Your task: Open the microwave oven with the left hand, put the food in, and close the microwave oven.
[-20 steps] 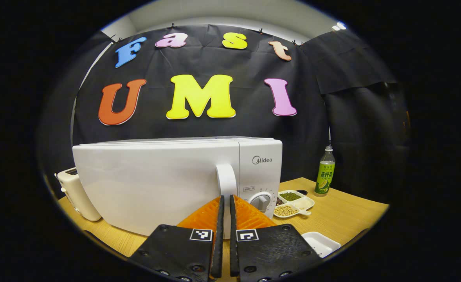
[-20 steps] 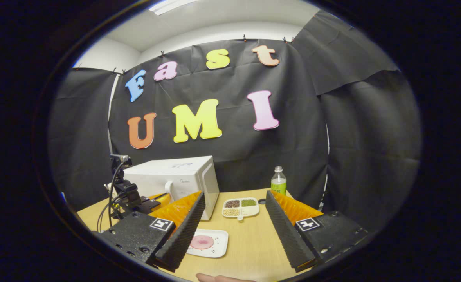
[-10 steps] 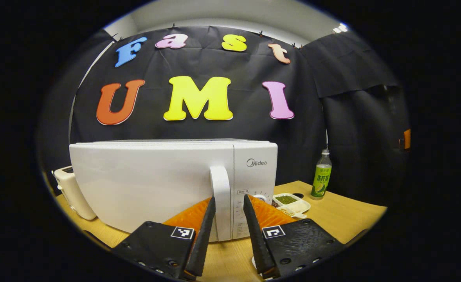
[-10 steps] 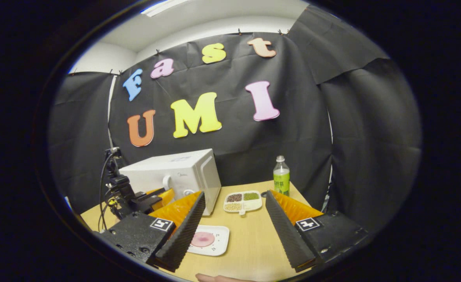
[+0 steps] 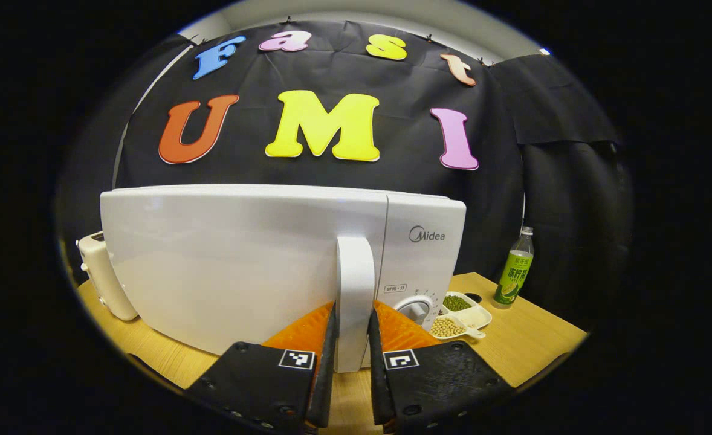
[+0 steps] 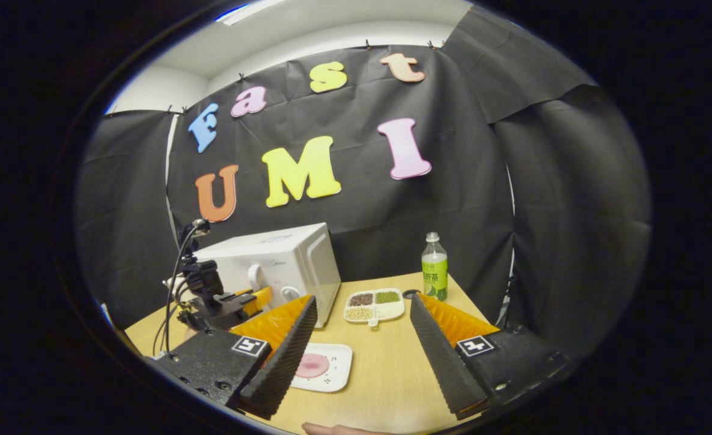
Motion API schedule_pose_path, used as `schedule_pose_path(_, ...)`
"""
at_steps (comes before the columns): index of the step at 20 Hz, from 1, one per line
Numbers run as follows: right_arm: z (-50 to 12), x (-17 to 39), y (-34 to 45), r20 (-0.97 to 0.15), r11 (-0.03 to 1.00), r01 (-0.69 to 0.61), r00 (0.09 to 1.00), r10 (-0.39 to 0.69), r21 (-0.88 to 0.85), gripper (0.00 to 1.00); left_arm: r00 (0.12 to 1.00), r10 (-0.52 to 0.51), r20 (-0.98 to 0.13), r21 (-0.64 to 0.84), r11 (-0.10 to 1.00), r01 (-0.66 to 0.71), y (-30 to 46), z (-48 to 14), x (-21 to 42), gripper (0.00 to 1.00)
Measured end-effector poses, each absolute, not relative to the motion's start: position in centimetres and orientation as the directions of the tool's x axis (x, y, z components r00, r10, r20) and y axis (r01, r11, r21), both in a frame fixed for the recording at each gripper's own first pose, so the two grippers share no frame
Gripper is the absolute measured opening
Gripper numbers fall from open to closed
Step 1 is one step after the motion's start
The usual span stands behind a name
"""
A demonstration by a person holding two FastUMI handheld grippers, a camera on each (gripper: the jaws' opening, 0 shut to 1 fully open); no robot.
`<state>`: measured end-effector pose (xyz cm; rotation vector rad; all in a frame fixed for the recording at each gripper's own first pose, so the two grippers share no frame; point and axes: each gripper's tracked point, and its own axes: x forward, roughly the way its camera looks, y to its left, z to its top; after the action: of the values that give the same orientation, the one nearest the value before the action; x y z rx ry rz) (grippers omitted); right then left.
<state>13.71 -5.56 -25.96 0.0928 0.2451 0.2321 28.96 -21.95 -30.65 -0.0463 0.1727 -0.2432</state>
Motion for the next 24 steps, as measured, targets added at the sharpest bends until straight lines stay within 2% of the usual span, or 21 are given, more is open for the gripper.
schedule_pose_path(1, -26.2, 13.9, -5.6, -0.233, 0.969, -0.216, 0.943, 0.24, 0.121, 0.99, 0.957, -0.225, -0.184, -0.044, 0.974, 0.22, -21.9, -31.1, 28.9, 0.17)
schedule_pose_path(2, -26.3, 14.1, -5.5, -0.236, 0.968, -0.218, 0.941, 0.241, 0.122, 0.99, 0.964, -0.206, -0.171, -0.033, 0.979, 0.203, -21.8, -30.7, 28.9, 0.19)
schedule_pose_path(3, -26.5, 14.2, -5.4, -0.238, 0.968, -0.222, 0.94, 0.245, 0.121, 0.99, 0.965, -0.194, -0.177, -0.028, 0.981, 0.192, -22.0, -31.0, 29.2, 0.09)
schedule_pose_path(4, -26.5, 14.4, -5.2, -0.241, 0.967, -0.228, 0.938, 0.25, 0.117, 0.92, 0.964, -0.193, -0.181, -0.04, 0.981, 0.189, -21.9, -31.0, 29.0, 0.08)
schedule_pose_path(5, -26.7, 14.7, -5.2, -0.246, 0.967, -0.231, 0.936, 0.252, 0.111, 0.99, 0.96, -0.204, -0.194, -0.067, 0.979, 0.195, -22.0, -31.2, 28.5, 0.07)
schedule_pose_path(6, -26.9, 14.9, -5.3, -0.249, 0.966, -0.235, 0.935, 0.255, 0.105, 0.99, 0.963, -0.208, -0.169, -0.084, 0.977, 0.197, -22.0, -30.9, 28.6, 0.08)
schedule_pose_path(7, -27.1, 15.1, -5.4, -0.251, 0.966, -0.238, 0.934, 0.256, 0.099, 0.99, 0.964, -0.206, -0.166, -0.051, 0.978, 0.2, -21.9, -30.6, 27.5, 0.0)
schedule_pose_path(8, -27.3, 15.5, -5.6, -0.253, 0.968, -0.235, 0.935, 0.251, 0.091, 0.99, 0.968, -0.207, -0.145, -0.008, 0.978, 0.208, -21.7, -30.4, 27.3, 0.0)
schedule_pose_path(9, -27.6, 15.9, -5.9, -0.259, 0.97, -0.227, 0.935, 0.242, 0.086, 0.92, 0.964, -0.221, -0.148, -0.001, 0.975, 0.224, -21.3, -30.7, 26.3, 0.0)
schedule_pose_path(10, -28.1, 16.2, -6.0, -0.272, 0.972, -0.22, 0.933, 0.236, 0.087, 0.99, 0.956, -0.248, -0.157, -0.026, 0.969, 0.247, -21.2, -30.7, 25.6, 0.0)
schedule_pose_path(11, -28.5, 16.2, -5.9, -0.282, 0.971, -0.219, 0.93, 0.237, 0.096, 0.99, 0.943, -0.28, -0.182, -0.068, 0.96, 0.272, -20.9, -31.2, 24.0, 0.0)
schedule_pose_path(12, -28.7, 16.2, -5.7, -0.292, 0.969, -0.221, 0.925, 0.243, 0.11, 0.99, 0.938, -0.309, -0.159, -0.078, 0.951, 0.3, -20.6, -30.6, 22.9, 0.0)
schedule_pose_path(14, -29.2, 15.8, -5.3, -0.312, 0.967, -0.216, 0.917, 0.248, 0.133, 0.98, 0.932, -0.337, -0.137, -0.018, 0.941, 0.338, -19.1, -30.1, 20.2, 0.0)
schedule_pose_path(16, -29.0, 14.9, -4.6, -0.317, 0.967, -0.212, 0.916, 0.247, 0.142, 0.98, 0.924, -0.355, -0.141, -0.017, 0.934, 0.356, -17.3, -30.3, 17.5, 0.0)
schedule_pose_path(22, -26.2, 9.9, -1.7, -0.273, 0.97, -0.226, 0.932, 0.241, 0.085, 0.98, 0.903, -0.411, -0.127, -0.019, 0.911, 0.412, -10.9, -30.2, 10.6, 0.0)
schedule_pose_path(24, -25.0, 8.2, -0.4, -0.253, 0.967, -0.243, 0.934, 0.253, 0.069, 0.98, 0.902, -0.414, -0.127, -0.019, 0.91, 0.415, -8.3, -30.2, 8.7, 0.1)
